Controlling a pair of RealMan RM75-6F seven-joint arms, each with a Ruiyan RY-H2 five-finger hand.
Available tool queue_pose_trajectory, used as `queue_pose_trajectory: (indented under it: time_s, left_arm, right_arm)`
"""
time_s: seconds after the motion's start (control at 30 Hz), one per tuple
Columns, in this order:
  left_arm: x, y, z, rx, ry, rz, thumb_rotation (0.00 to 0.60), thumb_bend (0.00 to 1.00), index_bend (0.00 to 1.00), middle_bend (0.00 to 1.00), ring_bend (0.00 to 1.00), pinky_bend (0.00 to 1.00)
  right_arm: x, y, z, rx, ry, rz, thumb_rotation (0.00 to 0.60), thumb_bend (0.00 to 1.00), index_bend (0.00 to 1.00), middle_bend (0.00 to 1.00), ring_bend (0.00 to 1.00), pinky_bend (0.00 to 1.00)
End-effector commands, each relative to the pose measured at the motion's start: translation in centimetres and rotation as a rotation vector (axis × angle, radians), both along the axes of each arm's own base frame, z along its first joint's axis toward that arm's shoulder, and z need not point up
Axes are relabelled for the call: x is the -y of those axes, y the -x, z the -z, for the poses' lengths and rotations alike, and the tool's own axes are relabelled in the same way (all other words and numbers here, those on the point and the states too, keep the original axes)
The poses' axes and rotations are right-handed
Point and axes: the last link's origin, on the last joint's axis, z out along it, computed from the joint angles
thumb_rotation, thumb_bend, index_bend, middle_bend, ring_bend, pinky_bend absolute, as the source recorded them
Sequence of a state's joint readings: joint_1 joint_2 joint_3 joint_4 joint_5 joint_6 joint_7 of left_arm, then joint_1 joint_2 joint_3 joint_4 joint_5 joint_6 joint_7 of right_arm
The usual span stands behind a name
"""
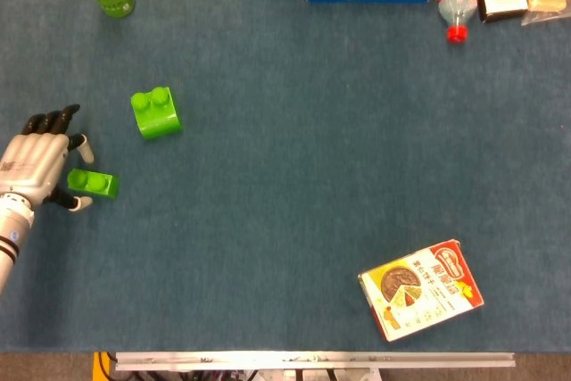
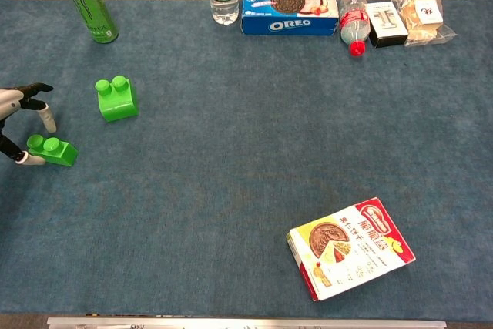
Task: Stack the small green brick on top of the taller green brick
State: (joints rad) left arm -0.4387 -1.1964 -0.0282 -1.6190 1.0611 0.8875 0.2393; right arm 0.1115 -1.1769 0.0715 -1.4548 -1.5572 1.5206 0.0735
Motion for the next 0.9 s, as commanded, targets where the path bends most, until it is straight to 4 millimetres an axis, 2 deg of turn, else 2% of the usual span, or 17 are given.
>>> queue_pose_trajectory:
  time_s: [0.03, 0.4, 0.9]
  left_arm:
    - [-0.14, -0.04, 0.08, 0.000, 0.001, 0.004, 0.600, 0.12, 0.41, 0.00, 0.00, 0.03]
    - [-0.41, 0.05, 0.53, -0.020, 0.022, 0.009, 0.600, 0.25, 0.46, 0.00, 0.00, 0.03]
    - [-0.24, -0.38, 0.17, -0.012, 0.023, -0.001, 0.600, 0.26, 0.53, 0.00, 0.00, 0.03]
  right_arm:
    - [0.03, 0.06, -0.03, -0.002, 0.001, 0.003, 0.600, 0.40, 0.70, 0.45, 0.42, 0.64]
    - [0.01, 0.03, -0.12, 0.003, 0.004, 0.001, 0.600, 0.40, 0.70, 0.45, 0.42, 0.64]
    - [0.02, 0.02, -0.11, 0.004, 0.003, 0.002, 0.600, 0.40, 0.70, 0.45, 0.42, 0.64]
